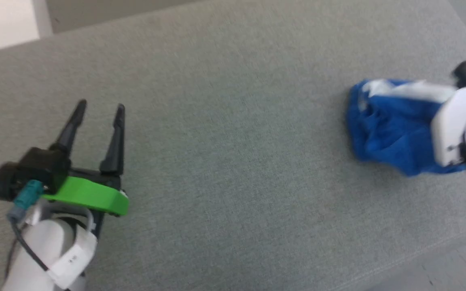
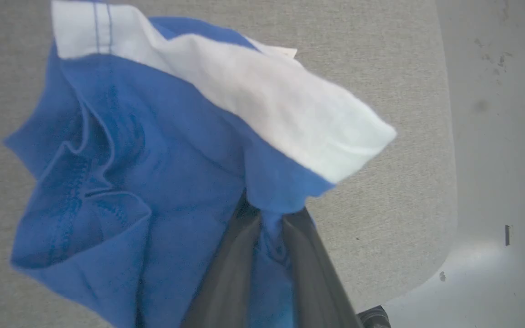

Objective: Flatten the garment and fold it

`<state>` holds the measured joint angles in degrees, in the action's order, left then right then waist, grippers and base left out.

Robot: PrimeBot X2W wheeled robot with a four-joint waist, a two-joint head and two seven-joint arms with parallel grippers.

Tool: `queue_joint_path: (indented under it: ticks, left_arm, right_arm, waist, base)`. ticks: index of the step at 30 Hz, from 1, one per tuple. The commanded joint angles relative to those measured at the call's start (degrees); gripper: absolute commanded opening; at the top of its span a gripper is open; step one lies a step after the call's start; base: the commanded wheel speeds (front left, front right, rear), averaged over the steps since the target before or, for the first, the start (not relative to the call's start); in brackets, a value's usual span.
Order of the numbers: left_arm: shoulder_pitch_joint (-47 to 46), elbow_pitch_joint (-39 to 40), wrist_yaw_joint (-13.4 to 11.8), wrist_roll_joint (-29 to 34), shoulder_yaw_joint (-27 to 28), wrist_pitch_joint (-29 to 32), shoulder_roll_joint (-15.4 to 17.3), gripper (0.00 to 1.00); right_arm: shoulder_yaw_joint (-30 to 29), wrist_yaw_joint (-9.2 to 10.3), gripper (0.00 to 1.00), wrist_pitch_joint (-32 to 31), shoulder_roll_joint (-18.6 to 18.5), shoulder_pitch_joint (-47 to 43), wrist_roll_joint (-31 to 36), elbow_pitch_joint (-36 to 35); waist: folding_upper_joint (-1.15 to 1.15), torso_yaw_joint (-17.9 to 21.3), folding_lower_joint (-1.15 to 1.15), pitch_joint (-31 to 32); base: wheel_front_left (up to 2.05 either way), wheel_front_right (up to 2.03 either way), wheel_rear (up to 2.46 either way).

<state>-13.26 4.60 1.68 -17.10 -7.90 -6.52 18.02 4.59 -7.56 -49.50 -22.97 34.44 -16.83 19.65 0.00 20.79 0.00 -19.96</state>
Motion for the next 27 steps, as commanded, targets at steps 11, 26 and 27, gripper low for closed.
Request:
queue_joint_path:
  ticks: [11, 26, 27]
  left_arm:
    - [-0.19, 12.13, -1.59, 0.94, 4.83, 5.68, 6.84, 1.0]
    - [2.68, 17.42, -2.9, 0.44, 7.56, 7.96, 9.29, 1.0]
    - [2.69, 16.95, -2.9, 0.31, 7.29, 7.68, 9.02, 1.0]
  right_arm:
    - [-12.5, 0.08, 0.0, 7.43, -4.33, 8.02, 6.09, 4.73]
    - [-21.64, 0.08, 1.0, 14.27, -4.99, 12.87, 13.01, 7.53]
    - [-22.01, 0.08, 1.0, 15.2, -4.99, 12.87, 12.91, 7.09]
  waist:
    - [0.0, -3.0, 0.0, -19.71]
    - [0.0, -3.39, 0.0, -19.73]
    - [0.0, -3.53, 0.0, -18.96]
  base:
    - [0.0, 0.0, 0.0]
    - [0.0, 0.0, 0.0]
    - [0.0, 0.0, 0.0]
